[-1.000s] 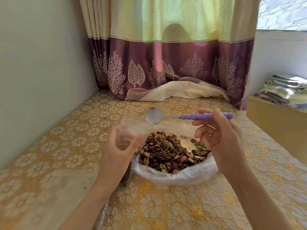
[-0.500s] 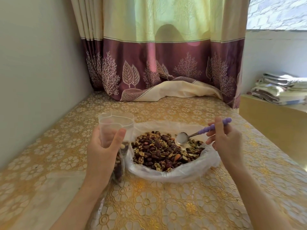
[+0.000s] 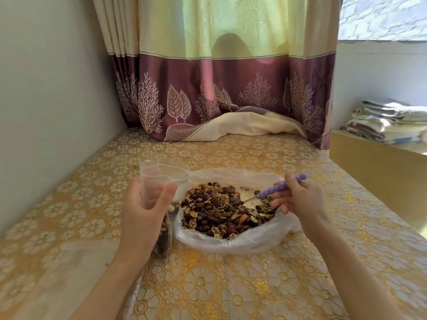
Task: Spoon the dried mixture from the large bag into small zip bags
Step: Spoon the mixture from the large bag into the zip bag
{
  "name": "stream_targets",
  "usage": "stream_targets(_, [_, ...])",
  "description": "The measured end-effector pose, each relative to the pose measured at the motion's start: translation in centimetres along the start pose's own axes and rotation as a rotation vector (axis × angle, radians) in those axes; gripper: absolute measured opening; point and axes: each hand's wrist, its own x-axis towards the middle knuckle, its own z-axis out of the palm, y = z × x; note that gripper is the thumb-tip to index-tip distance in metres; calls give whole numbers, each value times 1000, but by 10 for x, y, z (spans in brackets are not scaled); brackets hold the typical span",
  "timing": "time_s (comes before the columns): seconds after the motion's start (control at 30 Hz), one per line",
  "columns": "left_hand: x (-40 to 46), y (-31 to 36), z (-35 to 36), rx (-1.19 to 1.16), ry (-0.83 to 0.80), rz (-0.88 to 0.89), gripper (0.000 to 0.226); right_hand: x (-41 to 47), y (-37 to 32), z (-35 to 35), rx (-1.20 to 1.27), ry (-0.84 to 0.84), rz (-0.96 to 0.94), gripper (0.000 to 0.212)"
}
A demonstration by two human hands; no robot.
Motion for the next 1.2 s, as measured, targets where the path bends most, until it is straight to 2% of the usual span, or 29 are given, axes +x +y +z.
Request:
stream_targets(0.27, [3, 0, -3, 7, 7, 1, 44, -1, 0, -3, 71, 157, -3, 45])
stream_targets(0.53, [2, -6, 2, 84, -75, -30, 47, -4, -9, 3, 184, 189, -28, 44])
stream_targets(0.77, [2, -8, 4, 134, -134, -14, 47, -17, -39, 21, 331, 47, -98, 44])
stream_targets(1.03, [3, -8, 5, 171, -157, 8, 65, -41, -66, 52, 397, -180, -174, 43])
stream_targets(1.2, [1, -5, 7, 109, -176, -31, 45, -56, -66, 67, 307, -310, -307, 36])
